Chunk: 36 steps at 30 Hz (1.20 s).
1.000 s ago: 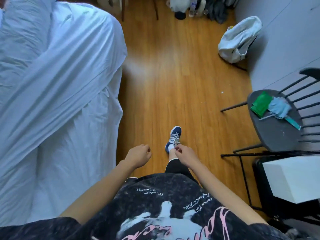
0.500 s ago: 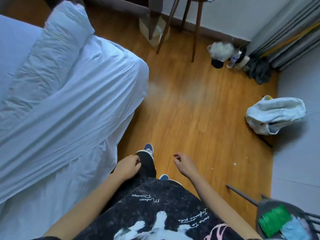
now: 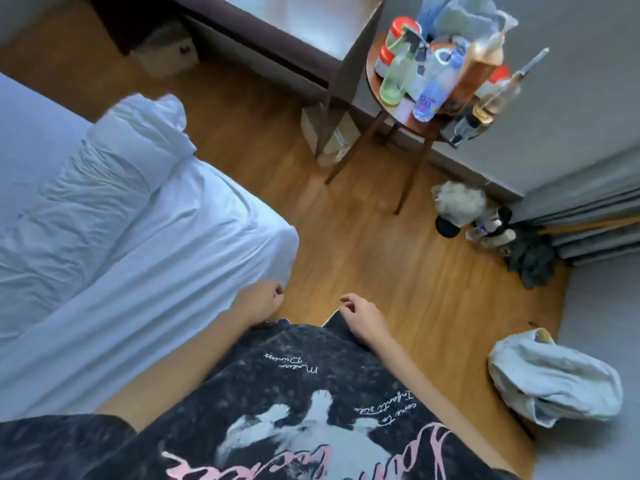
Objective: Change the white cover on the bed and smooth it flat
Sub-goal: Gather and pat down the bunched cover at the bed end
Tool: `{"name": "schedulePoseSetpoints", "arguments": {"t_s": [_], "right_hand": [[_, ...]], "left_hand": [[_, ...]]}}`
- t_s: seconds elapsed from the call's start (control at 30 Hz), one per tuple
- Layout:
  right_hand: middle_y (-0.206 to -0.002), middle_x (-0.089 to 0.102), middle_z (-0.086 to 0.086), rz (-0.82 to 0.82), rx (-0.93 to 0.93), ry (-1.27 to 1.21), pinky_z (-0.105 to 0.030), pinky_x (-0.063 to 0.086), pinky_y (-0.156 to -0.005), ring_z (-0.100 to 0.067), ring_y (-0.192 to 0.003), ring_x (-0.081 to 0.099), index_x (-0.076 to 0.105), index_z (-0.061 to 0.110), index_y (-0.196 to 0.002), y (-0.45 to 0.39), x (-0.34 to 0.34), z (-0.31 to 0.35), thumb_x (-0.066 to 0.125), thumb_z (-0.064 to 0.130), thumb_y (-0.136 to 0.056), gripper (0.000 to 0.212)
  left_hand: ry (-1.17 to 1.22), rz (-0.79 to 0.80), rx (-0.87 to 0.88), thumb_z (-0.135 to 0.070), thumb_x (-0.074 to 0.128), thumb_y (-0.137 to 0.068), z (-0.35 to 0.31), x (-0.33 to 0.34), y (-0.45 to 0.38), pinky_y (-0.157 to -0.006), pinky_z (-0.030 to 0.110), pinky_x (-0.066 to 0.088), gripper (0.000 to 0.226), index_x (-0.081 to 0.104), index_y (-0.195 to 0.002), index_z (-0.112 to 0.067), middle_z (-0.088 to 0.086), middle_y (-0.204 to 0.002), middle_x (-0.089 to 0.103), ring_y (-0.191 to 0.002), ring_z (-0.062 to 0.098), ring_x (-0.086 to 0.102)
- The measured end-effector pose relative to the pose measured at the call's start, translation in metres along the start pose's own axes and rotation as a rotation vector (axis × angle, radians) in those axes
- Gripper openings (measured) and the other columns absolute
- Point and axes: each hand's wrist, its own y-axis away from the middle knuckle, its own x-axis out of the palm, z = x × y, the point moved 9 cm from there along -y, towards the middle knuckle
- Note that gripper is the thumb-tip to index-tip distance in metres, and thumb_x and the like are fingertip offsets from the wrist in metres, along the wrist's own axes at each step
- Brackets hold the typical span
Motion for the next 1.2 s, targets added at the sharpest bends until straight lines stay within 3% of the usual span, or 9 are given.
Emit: {"name": "schedulePoseSetpoints", "arguments": {"t_s": [0.1, 0.23, 0.5, 0.6, 0.93, 1.2], "right_hand": [[-0.118, 0.065, 0.005, 0.039, -0.051, 0.064, -0.029, 0.042, -0.086, -0.019, -0.11, 0.057, 0.058, 0.023, -0.126, -0.063, -0.046, 0.037, 0.044, 0.026, -0.095, 0.034], [-0.116, 0.066, 0.002, 0.12, -0.153, 0.187, -0.03, 0.044, -0.089, -0.021, -0.109, 0.058, 0.058, 0.024, -0.125, -0.159, -0.099, 0.085, 0.045, 0.028, -0.093, 0.035], [-0.121, 0.065, -0.002, 0.302, -0.377, 0.595, -0.031, 0.043, -0.09, -0.027, -0.113, 0.057, 0.059, 0.02, -0.124, -0.33, -0.21, 0.181, 0.046, 0.026, -0.094, 0.033], [-0.123, 0.065, -0.003, 0.35, -0.435, 0.692, -0.031, 0.044, -0.09, -0.027, -0.113, 0.058, 0.058, 0.018, -0.126, -0.369, -0.235, 0.222, 0.045, 0.026, -0.096, 0.034], [-0.128, 0.062, -0.004, 0.539, -0.663, 1.022, -0.032, 0.046, -0.095, -0.025, -0.113, 0.059, 0.055, 0.019, -0.129, -0.438, -0.179, 0.394, 0.043, 0.03, -0.099, 0.034], [-0.127, 0.063, -0.005, 0.703, -0.897, 1.292, -0.03, 0.046, -0.091, -0.023, -0.112, 0.06, 0.057, 0.017, -0.128, -0.42, -0.088, 0.525, 0.047, 0.025, -0.097, 0.034]], "left_hand": [[0.009, -0.051, -0.04, -0.023, 0.042, -0.095, -0.014, -0.04, -0.049, -0.07, 0.03, 0.042, 0.022, 0.062, -0.098, -0.014, 0.002, -0.099, 0.067, -0.093, 0.025, 0.061], [0.085, -0.056, -0.17, -0.024, 0.042, -0.094, -0.02, -0.064, -0.114, -0.079, 0.034, 0.049, 0.024, 0.064, -0.099, -0.015, 0.003, -0.102, 0.068, -0.094, 0.026, 0.061], [0.412, -0.159, -0.49, -0.026, 0.048, -0.094, -0.043, -0.121, -0.225, -0.077, 0.029, 0.04, 0.014, 0.062, -0.097, -0.023, 0.004, -0.109, 0.066, -0.102, 0.026, 0.06], [0.496, -0.228, -0.551, -0.028, 0.048, -0.096, -0.055, -0.147, -0.244, -0.08, 0.031, 0.043, 0.019, 0.062, -0.103, -0.018, 0.005, -0.109, 0.066, -0.101, 0.027, 0.06], [0.762, -0.333, -0.835, -0.029, 0.043, -0.099, 0.011, -0.185, -0.278, -0.089, 0.035, 0.046, 0.028, 0.059, -0.119, -0.017, 0.005, -0.12, 0.061, -0.107, 0.025, 0.058], [1.03, -0.5, -1.084, -0.031, 0.042, -0.1, 0.105, -0.216, -0.258, -0.089, 0.033, 0.046, 0.031, 0.058, -0.123, -0.017, 0.006, -0.124, 0.061, -0.108, 0.025, 0.059]]}}
